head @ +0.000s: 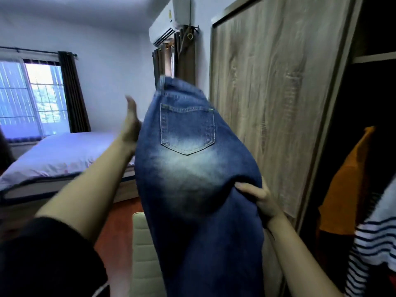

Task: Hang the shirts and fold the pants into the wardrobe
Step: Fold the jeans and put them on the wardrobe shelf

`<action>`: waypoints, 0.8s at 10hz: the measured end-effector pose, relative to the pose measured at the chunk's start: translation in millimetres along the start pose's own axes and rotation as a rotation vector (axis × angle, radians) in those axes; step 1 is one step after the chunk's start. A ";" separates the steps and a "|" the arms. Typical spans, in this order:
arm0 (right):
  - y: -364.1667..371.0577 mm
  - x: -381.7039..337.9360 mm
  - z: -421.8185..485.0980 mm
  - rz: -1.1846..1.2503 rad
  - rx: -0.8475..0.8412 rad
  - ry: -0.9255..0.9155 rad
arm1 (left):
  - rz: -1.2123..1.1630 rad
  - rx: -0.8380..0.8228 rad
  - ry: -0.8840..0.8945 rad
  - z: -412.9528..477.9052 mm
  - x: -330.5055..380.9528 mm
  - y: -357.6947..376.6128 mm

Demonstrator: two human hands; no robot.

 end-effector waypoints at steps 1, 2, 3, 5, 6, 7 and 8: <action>-7.0 13.3 16.6 -0.074 0.008 -0.005 | -0.058 0.035 -0.134 -32.3 -98.6 -13.8; -15.9 25.9 18.0 -0.235 -0.016 0.013 | -0.048 -0.106 -0.217 -28.8 -120.1 -8.3; -28.4 29.1 10.9 -0.319 -0.027 0.044 | 0.073 -0.281 -0.298 -48.9 -117.1 20.6; -49.4 15.4 11.8 -0.191 -0.041 0.168 | 0.361 -0.304 -0.225 -51.4 -95.0 33.0; -50.9 15.2 14.2 -0.256 0.022 0.134 | 0.406 -0.199 -0.231 -50.1 -80.2 37.2; -55.1 3.6 18.9 -0.406 0.175 -0.061 | 0.351 -0.252 -0.160 -50.9 -68.7 45.4; -55.3 -6.9 22.0 -0.451 0.167 -0.125 | 0.351 -0.278 -0.056 -55.1 -62.3 45.8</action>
Point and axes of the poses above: each hand's wrist, its own z-axis towards the middle knuckle, its own y-axis out of the palm, x = y × z, the point moved 7 cm from there along z, towards the middle knuckle, and after that the axes turned 11 degrees about -y, right-handed, at the moved point
